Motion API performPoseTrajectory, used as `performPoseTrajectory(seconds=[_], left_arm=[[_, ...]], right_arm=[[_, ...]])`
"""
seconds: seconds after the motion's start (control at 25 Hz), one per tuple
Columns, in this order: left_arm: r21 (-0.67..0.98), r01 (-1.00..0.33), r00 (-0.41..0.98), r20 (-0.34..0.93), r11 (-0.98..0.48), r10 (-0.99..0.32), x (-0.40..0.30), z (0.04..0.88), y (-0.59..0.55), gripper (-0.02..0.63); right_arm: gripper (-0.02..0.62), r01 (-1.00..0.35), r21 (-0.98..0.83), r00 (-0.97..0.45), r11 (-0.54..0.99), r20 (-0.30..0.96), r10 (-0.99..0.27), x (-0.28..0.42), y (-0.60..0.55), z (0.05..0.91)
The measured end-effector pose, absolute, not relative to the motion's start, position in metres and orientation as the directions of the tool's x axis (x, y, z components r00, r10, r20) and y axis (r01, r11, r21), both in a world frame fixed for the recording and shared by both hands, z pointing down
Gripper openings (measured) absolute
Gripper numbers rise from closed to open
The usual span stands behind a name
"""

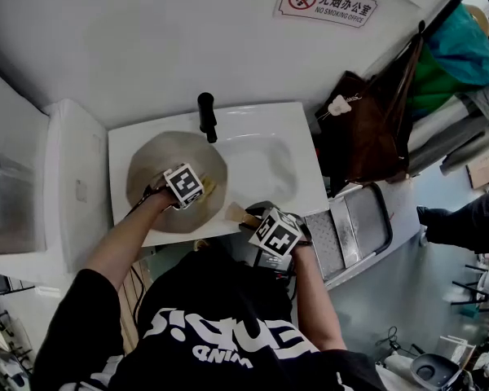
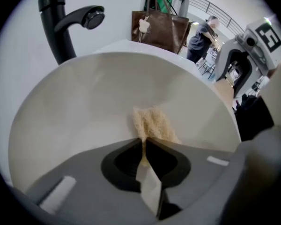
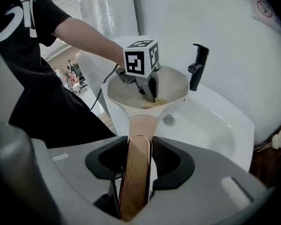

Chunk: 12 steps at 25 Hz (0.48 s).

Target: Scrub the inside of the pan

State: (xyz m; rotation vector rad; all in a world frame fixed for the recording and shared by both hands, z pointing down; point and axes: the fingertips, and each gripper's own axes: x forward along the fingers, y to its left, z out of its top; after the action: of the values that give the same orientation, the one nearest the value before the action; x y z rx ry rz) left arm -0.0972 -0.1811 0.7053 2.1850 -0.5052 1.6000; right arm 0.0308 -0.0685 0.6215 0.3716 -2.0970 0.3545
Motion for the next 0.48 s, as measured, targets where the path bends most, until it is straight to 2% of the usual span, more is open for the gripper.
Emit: performPoseTrajectory(seconds=[0.24, 0.48], left_arm=[[0.000, -0.599, 0.253, 0.949, -0.800, -0.190, -0.117, 0.699, -0.213, 0.026], [-0.042, -0.689, 0.196, 0.950, -0.723, -0.243, -0.154, 0.695, -0.230, 0.025]], right_arm=[[0.172, -0.403, -0.112, -0.514, 0.908, 0.849, -0.123, 0.031, -0.068, 0.625], [0.172, -0.409, -0.121, -0.517, 0.904, 0.848, -0.121, 0.032, -0.066, 0.629]])
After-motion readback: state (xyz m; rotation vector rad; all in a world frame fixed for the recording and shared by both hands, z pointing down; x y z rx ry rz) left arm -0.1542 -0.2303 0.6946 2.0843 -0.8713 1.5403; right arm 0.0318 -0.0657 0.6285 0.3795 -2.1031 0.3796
